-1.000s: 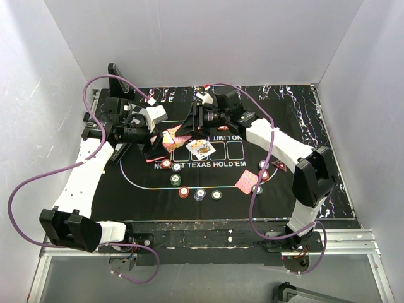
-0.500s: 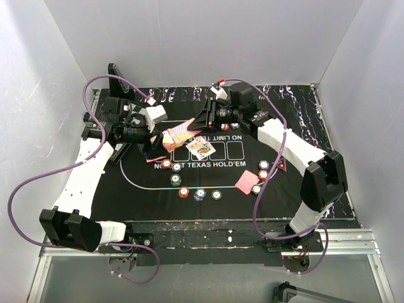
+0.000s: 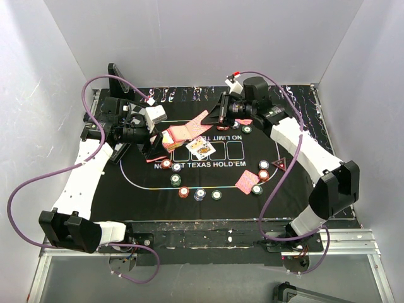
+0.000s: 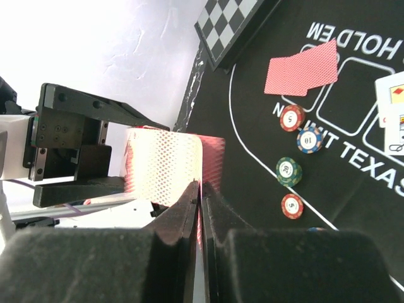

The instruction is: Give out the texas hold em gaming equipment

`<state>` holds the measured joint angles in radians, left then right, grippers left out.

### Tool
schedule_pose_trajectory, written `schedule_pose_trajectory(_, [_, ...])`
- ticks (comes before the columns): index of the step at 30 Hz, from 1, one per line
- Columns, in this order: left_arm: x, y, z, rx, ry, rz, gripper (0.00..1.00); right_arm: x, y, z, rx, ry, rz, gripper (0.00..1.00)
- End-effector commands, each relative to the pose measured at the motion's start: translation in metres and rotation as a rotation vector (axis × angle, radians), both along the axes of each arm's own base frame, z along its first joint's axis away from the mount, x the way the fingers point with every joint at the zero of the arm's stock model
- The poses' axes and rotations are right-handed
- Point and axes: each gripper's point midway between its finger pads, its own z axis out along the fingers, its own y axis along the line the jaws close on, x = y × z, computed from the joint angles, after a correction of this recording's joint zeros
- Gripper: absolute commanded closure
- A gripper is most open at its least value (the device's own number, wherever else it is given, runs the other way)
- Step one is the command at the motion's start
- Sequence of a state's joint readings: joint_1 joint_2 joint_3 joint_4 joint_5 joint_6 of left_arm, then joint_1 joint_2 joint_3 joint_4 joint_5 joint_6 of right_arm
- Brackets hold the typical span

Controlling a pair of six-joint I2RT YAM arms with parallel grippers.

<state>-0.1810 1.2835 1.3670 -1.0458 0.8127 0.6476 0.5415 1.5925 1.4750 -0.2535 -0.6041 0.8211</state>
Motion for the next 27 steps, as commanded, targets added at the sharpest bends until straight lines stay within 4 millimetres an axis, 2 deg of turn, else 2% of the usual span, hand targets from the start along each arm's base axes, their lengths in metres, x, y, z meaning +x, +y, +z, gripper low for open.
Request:
schedule_pose_trajectory(1, [-0.006,-0.006,0.018,-0.042,-0.072,-0.034,1.00,0.002,-0.017,0.036,-0.022,-0.145,-0.030,0.91])
schedule_pose_trajectory(5, [-0.007,-0.006,0.017,-0.042,-0.065,-0.032,1.00,0.012,-0.037,0.044,-0.088,-0.210,-0.098,0.99])
schedule_pose_trajectory(8, [-0.006,-0.005,0.017,-0.040,-0.068,-0.030,1.00,0.017,-0.051,0.039,-0.138,-0.235,-0.142,0.99])
schedule_pose_trajectory(12, [-0.006,-0.006,0.015,-0.046,-0.061,-0.031,1.00,0.018,-0.056,0.023,-0.172,-0.229,-0.146,0.99])
schedule_pose_trajectory(18, [-0.007,-0.006,0.015,-0.050,-0.057,-0.029,1.00,0.029,-0.075,-0.028,-0.384,-0.245,-0.191,0.99])
schedule_pose_trajectory(24, [-0.009,-0.006,0.016,-0.051,-0.050,-0.028,1.00,0.044,-0.097,-0.080,-0.776,-0.349,-0.265,0.99])
schedule_pose_trajectory(27, [-0.010,-0.006,0.019,-0.052,-0.048,-0.022,1.00,0.054,-0.098,-0.102,-0.988,-0.440,-0.273,0.99])
